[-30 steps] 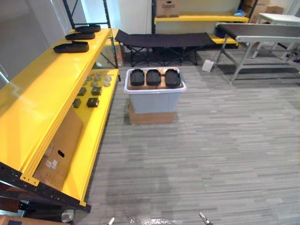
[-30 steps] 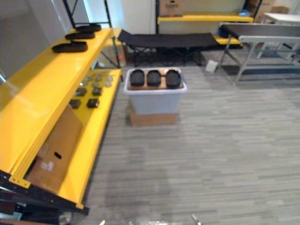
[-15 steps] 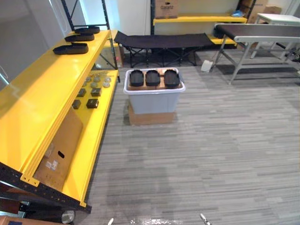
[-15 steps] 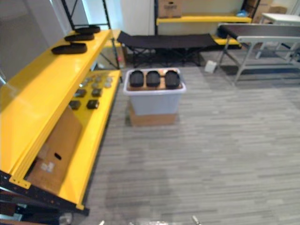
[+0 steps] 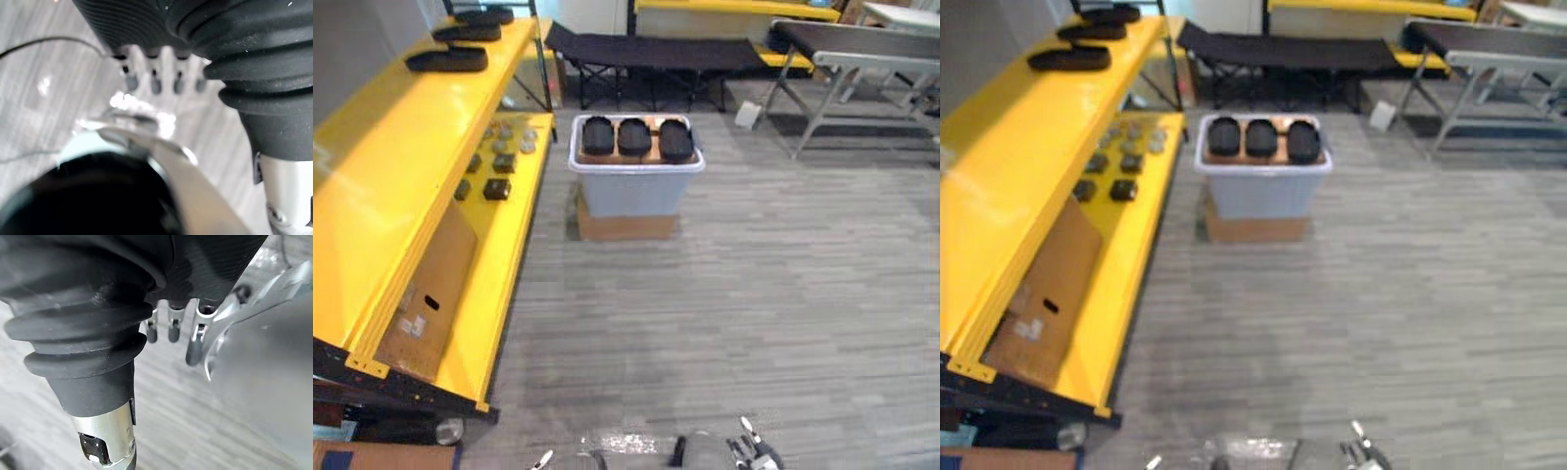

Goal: Walk over and take plastic housings, then place them on the shelf

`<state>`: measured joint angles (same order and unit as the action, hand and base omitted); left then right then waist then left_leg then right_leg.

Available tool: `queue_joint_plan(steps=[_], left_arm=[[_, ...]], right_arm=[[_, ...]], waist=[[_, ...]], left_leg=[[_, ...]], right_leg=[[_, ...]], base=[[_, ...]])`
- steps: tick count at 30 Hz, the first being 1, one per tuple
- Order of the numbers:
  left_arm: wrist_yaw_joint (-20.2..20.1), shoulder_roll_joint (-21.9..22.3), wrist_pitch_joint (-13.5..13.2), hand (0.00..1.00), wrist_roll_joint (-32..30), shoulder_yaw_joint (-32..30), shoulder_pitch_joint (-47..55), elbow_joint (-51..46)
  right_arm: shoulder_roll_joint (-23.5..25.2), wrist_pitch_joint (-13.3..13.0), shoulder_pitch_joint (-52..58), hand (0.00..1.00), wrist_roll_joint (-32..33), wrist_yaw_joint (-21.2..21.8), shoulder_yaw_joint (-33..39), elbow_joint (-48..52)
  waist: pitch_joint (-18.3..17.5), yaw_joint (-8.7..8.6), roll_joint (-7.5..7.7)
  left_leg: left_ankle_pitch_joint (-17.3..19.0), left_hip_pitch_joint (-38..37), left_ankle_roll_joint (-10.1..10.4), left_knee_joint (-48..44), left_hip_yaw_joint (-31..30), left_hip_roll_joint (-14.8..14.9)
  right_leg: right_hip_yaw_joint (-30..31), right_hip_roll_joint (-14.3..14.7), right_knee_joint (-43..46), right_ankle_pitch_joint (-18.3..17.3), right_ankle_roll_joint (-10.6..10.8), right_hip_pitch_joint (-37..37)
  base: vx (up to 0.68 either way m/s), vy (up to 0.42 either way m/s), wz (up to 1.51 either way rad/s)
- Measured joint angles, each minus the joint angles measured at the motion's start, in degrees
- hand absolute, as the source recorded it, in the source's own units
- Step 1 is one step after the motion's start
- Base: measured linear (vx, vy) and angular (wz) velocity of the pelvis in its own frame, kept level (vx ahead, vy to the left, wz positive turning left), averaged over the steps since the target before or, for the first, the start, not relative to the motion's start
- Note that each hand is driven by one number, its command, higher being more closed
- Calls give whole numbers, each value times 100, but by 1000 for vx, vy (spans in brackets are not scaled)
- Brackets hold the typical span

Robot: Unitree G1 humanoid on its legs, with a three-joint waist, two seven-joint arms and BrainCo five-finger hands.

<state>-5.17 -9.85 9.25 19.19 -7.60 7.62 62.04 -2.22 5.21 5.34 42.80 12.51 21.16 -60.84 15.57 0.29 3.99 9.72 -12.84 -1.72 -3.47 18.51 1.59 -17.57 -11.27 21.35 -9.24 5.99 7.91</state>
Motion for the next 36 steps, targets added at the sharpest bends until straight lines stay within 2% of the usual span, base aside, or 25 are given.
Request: queue_joint_plan(steps=[3,7,8,9,10,12,14,16,17,19,21,22,23,24,25,26,27,28,29,30,31,32,33,35,36], left_arm=[[63,10,11,0,0,-5,-89,-4],[262,39,3,0,139,-12,-142,-74],[296,140,16,0,262,-77,-112,-129],[294,239,22,0,334,-136,-19,-171],[266,435,24,0,346,-413,22,-249],[234,609,-4,0,353,-596,-38,-250],[216,631,51,0,485,-628,-63,-244],[202,651,92,0,504,-621,-64,-287],[188,653,92,0,495,-634,-62,-287],[144,715,87,0,433,-767,31,-295],[122,838,107,0,215,-888,370,-340],[99,845,130,0,174,-896,476,-321],[27,826,146,0,72,-925,639,-277],[-50,731,154,0,65,-971,709,-302],[-31,581,147,0,55,-965,701,-279],[5,520,117,0,49,-973,609,-227],[7,499,103,0,-10,-973,543,-196],[11,437,73,0,2,-987,499,-219],[30,457,28,0,2,-954,437,-250],[56,441,-20,0,3,-943,373,-249],[112,396,-164,0,17,-834,292,-262],[153,294,-268,0,104,-707,229,-317],[169,276,-311,0,120,-694,125,-376],[165,279,-412,0,123,-458,-290,-555],[158,300,-413,0,136,-442,-394,-588]], right_arm=[[39,-41,35,0,-59,-7,35,26],[90,-13,216,0,-207,22,165,166],[33,-5,240,0,-231,14,244,172],[-27,-5,319,0,-287,11,234,171],[-91,10,313,0,-422,-56,234,16],[-289,23,245,0,-669,-133,217,-66],[-364,11,177,0,-827,-145,210,-148],[-404,-43,-91,0,-1097,-127,222,-210],[-405,-57,-189,0,-1213,-128,234,-206],[-410,-133,-358,0,-1437,-128,219,-162],[-359,-200,-338,0,-1440,-97,23,-78],[-350,-214,-343,0,-1427,-88,-65,-75],[-284,-211,-353,0,-1422,-67,-193,-68],[-254,-214,-393,0,-1421,-40,-261,-49],[-234,-203,-512,0,-1428,8,-333,-44],[-267,-202,-615,0,-1426,3,-342,-57],[-288,-195,-628,0,-1425,5,-345,-73],[-292,-130,-675,0,-1432,25,-343,-134],[-252,-64,-682,0,-1470,56,-345,-239],[-219,-24,-660,0,-1545,104,-341,-332],[-221,-170,-606,0,-1678,183,-281,-317],[-286,-154,-612,0,-1734,255,-291,-311],[-291,-161,-602,0,-1768,252,-292,-312],[-313,-262,-559,0,-1752,188,-282,-297],[-322,-270,-557,0,-1750,141,-277,-302]], waist=[[9,-21,-19],[-8,-8,-48],[-89,-47,-259],[-213,-90,-416],[-241,-103,-597],[-97,-60,-795],[-24,-49,-826],[-18,121,-814],[-18,144,-815],[-7,304,-834],[-4,432,-852],[4,492,-817],[-21,596,-623],[-35,602,-497],[29,597,-204],[68,589,-46],[83,584,-69],[110,534,-125],[133,497,-140],[159,481,-144],[187,433,-152],[191,387,-159],[192,376,-167],[202,321,-241],[197,311,-263]], left_leg=[[326,-121,317,-334,14,263],[1135,-360,727,-917,-62,530],[1299,-424,784,-945,-77,770],[1291,-434,901,-1017,-93,937],[1150,98,914,-2315,-269,1357],[861,933,819,-4184,-289,1888],[1014,1265,943,-4377,-261,1681],[1026,1822,865,-3346,-224,884],[959,2008,802,-3005,-225,704],[274,2494,717,-1670,-225,319],[-300,2623,711,-644,-167,349],[-575,2605,532,-689,-146,412],[-1062,2529,328,-835,-34,421],[-1127,2526,230,-896,4,367],[-1093,2531,170,-1022,112,251],[-1015,2527,16,-1151,97,151],[-988,2496,-61,-1171,87,127],[-927,2280,-151,-1049,105,107],[-891,1937,-193,-782,83,29],[-880,1762,-208,-673,67,-40],[-841,1426,-244,-525,25,-141],[-700,1187,-199,-509,-41,-161],[-626,1115,-193,-526,-87,-155],[-313,1164,-256,-807,-411,-147],[-211,1208,-239,-938,-486,-131]], right_leg=[[-178,57,-1094,687,-60,4],[-236,38,-744,768,-211,27],[-269,154,-374,843,-423,117],[-307,303,-318,814,-454,108],[-393,544,-361,733,-566,-93],[-488,829,-877,721,-692,-683],[-516,828,-1183,690,-742,-1226],[-374,716,-1653,647,-730,-1721],[-352,697,-1751,625,-713,-1808],[-280,718,-1913,449,-635,-2129],[-199,937,-1997,66,-473,-2680],[-120,960,-1965,-81,-443,-2812],[69,879,-1907,-337,-479,-2947],[95,800,-1850,-458,-515,-2955],[131,614,-1657,-652,-612,-2911],[256,499,-1269,-550,-546,-2795],[351,447,-891,-499,-489,-2631],[451,285,382,-283,-133,-2125],[501,-37,1919,286,673,-1480],[490,-203,2537,288,689,-1194],[370,-432,3077,72,433,-856],[151,-487,2760,-303,352,-711],[56,-463,2396,-408,353,-664],[107,-264,372,-291,370,-457],[211,-213,-15,-161,326,-389]], base=[[290,-47,1],[355,-199,5],[442,-300,29],[508,-301,42],[425,-263,29],[520,-330,16],[500,-269,-1],[429,-158,-38],[442,-73,-38],[359,-12,-22],[400,105,-26],[529,197,-51],[387,159,-42],[476,158,-36],[437,125,-16],[415,127,-13],[481,227,-13],[404,223,-1],[464,251,5],[348,154,24],[378,137,33],[286,79,35],[278,27,45],[298,-20,70],[314,-41,79]])
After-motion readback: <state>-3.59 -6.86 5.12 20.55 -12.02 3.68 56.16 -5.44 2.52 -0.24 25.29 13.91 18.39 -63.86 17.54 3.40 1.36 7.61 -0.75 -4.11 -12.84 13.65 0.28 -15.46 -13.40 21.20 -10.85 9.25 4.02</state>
